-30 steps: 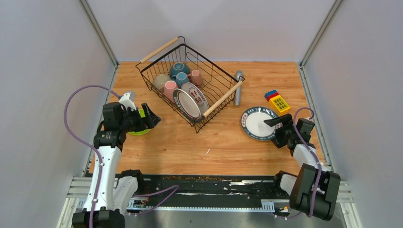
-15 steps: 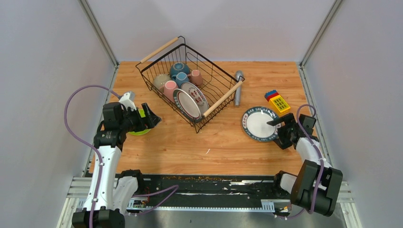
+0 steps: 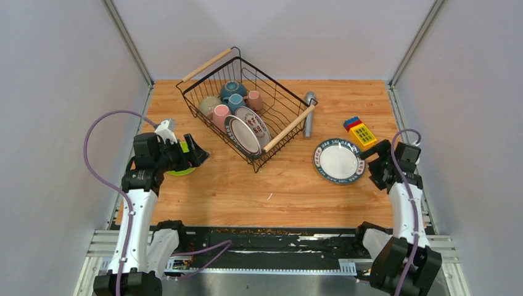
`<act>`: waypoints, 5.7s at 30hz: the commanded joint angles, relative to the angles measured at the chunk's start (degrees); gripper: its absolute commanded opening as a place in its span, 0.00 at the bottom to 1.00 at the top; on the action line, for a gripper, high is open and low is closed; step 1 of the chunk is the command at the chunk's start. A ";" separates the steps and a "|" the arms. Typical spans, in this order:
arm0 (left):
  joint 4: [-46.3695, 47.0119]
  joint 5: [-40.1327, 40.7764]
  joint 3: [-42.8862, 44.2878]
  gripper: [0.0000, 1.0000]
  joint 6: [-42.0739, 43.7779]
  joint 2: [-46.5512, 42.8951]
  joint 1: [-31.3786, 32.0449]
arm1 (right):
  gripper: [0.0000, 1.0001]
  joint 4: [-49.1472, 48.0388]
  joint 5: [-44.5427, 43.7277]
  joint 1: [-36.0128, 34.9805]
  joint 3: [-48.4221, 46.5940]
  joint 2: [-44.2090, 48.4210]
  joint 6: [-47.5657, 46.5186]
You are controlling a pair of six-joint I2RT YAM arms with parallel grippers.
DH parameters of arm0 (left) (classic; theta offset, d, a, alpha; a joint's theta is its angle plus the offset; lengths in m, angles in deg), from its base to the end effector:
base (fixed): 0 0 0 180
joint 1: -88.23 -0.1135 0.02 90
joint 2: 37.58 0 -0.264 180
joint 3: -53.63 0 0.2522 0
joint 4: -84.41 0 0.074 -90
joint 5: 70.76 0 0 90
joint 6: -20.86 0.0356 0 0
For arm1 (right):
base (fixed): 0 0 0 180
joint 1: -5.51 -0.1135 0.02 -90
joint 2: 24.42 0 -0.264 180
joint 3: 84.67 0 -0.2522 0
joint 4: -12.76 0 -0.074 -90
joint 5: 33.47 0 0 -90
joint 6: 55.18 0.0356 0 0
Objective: Unload the mixed dishes from the dish rack
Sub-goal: Place the plate at the center of the board, then pick up the plate from the dish rack, then place the plate at the center of the board.
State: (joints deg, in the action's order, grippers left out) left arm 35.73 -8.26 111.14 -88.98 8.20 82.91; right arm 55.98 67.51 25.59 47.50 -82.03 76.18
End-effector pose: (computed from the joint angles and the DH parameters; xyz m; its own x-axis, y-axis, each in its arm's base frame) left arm 0.1680 -0.0009 0.2905 -0.6598 -0.3638 -0.6575 0.0651 0.8440 -0.5323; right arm 0.1833 -0.0598 0.2066 -0.4114 0.8411 -0.3512 0.6678 0.5404 0.5118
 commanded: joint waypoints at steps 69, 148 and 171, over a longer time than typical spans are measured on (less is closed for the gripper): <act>2.56 -3.44 -0.85 1.00 0.06 -0.12 0.02 | 0.43 2.39 -26.93 -65.01 -65.68 -52.47 -43.82; 2.58 -2.93 -1.03 1.00 -0.03 -1.67 -0.03 | 0.00 10.95 -15.79 -19.04 -41.22 -6.39 -23.06; 2.92 -3.85 -1.12 1.00 -0.12 -1.57 -0.08 | 0.00 -4.04 19.16 0.03 -10.03 -7.47 -2.96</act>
State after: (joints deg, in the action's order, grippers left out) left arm 36.76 -10.78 110.18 -89.20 6.87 82.91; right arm 58.58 82.84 24.71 35.85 -89.61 71.00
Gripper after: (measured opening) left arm 0.998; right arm 0.084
